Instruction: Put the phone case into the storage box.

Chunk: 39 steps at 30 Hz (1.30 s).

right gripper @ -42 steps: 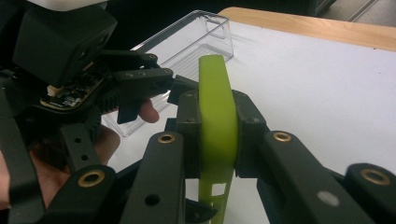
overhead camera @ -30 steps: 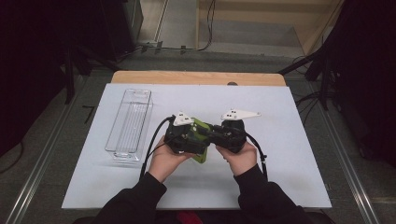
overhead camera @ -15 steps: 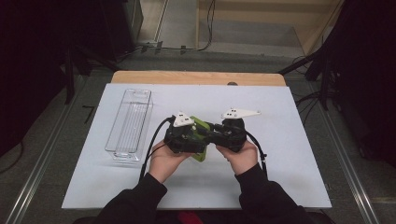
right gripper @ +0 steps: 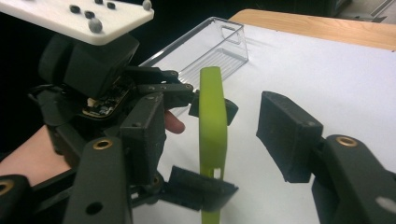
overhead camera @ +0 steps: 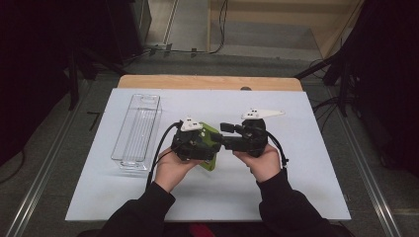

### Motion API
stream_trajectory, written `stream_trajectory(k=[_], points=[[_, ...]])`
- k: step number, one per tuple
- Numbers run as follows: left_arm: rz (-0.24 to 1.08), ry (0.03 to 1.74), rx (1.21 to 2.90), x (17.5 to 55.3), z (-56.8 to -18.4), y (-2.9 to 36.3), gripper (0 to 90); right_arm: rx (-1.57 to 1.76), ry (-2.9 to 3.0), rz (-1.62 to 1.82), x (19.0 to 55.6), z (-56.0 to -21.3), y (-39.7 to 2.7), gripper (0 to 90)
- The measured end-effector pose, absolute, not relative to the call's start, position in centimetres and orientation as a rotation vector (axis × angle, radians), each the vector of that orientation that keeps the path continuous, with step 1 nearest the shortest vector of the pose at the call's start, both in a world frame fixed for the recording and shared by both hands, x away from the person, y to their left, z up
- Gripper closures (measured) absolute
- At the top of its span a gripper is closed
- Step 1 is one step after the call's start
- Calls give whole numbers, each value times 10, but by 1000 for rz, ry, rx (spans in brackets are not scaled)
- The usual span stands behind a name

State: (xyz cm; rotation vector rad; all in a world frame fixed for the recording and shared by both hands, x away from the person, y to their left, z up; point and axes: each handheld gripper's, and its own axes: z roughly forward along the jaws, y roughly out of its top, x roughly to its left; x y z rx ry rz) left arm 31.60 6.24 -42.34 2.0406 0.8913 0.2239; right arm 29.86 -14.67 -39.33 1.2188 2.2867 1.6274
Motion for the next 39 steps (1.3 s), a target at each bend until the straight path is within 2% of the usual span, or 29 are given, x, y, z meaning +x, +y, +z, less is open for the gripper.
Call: stream_trajectory(k=[4, 10, 14, 39], points=[[218, 896, 2049, 317, -423, 64, 166, 1221, 2268, 1638, 298, -388, -154, 377], [208, 898, 2061, 318, -422, 66, 166, 1246, 2288, 1624, 304, -385, -162, 281], [191, 897, 2063, 318, -420, 67, 166, 1241, 2311, 1582, 306, -388, -165, 258], [156, 913, 2085, 323, -411, 80, 166, 1110, 2460, 1383, 304, -419, -179, 241]])
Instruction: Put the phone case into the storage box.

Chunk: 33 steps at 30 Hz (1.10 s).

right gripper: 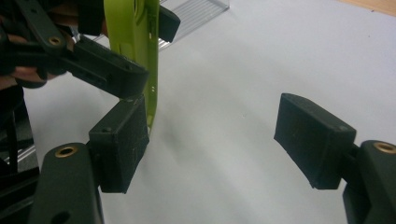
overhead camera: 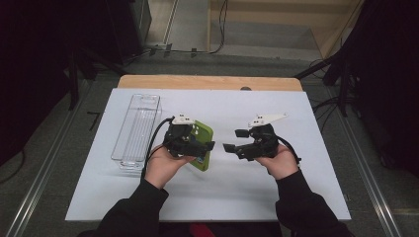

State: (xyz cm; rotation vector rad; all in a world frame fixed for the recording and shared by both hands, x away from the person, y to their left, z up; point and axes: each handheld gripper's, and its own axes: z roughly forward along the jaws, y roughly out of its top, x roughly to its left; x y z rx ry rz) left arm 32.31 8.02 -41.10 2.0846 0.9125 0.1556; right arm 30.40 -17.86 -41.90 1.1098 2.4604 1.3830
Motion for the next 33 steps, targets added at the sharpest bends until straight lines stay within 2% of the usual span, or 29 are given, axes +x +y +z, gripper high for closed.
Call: stream_trajectory(k=[18, 33], points=[[134, 913, 2080, 327, -404, 91, 166, 1106, 2530, 1348, 296, -447, -185, 242], [132, 910, 2081, 327, -400, 94, 166, 1141, 2534, 1343, 281, -453, -202, 242]])
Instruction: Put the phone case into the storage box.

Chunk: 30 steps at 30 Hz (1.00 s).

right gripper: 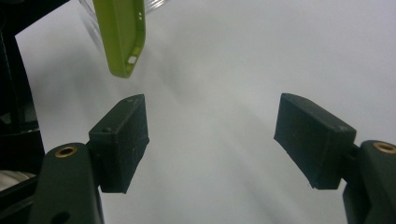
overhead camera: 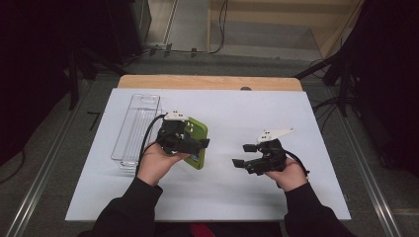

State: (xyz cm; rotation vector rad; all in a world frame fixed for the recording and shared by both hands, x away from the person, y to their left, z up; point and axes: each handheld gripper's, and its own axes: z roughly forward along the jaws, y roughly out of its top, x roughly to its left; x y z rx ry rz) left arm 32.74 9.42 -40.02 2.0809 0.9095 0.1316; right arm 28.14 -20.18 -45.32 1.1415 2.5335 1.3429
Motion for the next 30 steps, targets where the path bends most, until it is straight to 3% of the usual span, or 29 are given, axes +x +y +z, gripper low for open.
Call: stream_trajectory(k=[30], points=[[156, 939, 2054, 337, -387, 111, 166, 1210, 2515, 1279, 255, -472, -229, 242]])
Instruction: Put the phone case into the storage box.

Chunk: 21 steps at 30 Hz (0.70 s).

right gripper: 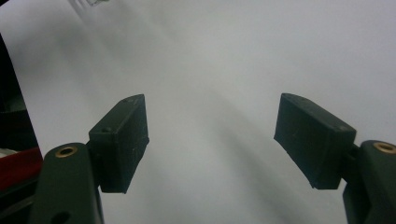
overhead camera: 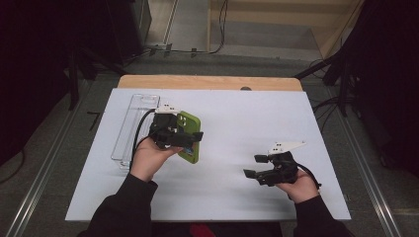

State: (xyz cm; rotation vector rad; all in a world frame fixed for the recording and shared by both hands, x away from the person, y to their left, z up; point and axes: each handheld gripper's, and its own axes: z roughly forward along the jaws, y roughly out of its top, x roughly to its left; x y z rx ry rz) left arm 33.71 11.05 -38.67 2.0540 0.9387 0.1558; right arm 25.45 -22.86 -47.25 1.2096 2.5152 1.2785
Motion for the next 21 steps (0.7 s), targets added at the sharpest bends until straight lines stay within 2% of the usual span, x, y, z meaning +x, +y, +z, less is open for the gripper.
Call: stream_trajectory(k=[21], points=[[181, 972, 2024, 356, -370, 123, 166, 1277, 2494, 1263, 246, -488, -247, 241]])
